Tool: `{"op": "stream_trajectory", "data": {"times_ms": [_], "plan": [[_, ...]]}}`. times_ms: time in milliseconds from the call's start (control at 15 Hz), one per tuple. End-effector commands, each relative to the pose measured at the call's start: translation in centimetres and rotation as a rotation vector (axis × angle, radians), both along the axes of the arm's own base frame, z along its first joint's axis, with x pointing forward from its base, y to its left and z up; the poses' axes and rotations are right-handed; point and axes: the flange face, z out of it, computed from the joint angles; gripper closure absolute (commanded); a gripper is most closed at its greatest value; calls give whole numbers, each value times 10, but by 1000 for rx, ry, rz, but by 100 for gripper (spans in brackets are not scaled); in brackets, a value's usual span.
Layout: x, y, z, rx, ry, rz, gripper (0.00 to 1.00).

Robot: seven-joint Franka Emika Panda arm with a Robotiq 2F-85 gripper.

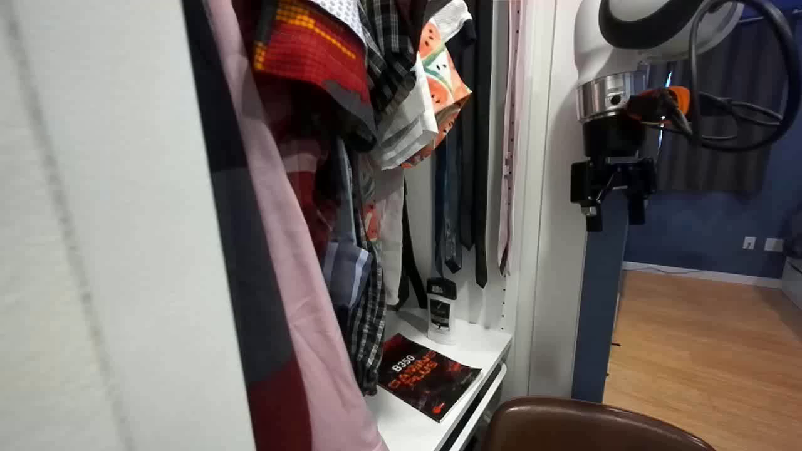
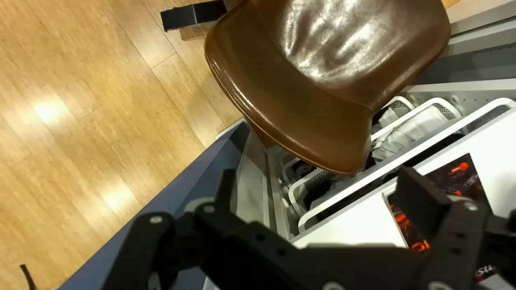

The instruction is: Put the wooden clothes hanger on the shelf

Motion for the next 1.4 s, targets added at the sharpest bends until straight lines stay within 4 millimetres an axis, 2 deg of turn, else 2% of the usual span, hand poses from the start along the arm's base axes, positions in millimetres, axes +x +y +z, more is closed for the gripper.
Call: {"op": "stream_trajectory", "data": {"times_ms": [0,400,533,1067,1267,1333], "plan": [[0,0,0,0,1,0,0],[0,0,0,0,1,0,0],[4,8,19,-9,-42,35,0],[5,51,154,-45,-321,191,0],[-3,68,199,-48,-405,246,0],[-7,71,209,-56,-428,253,0]]}}
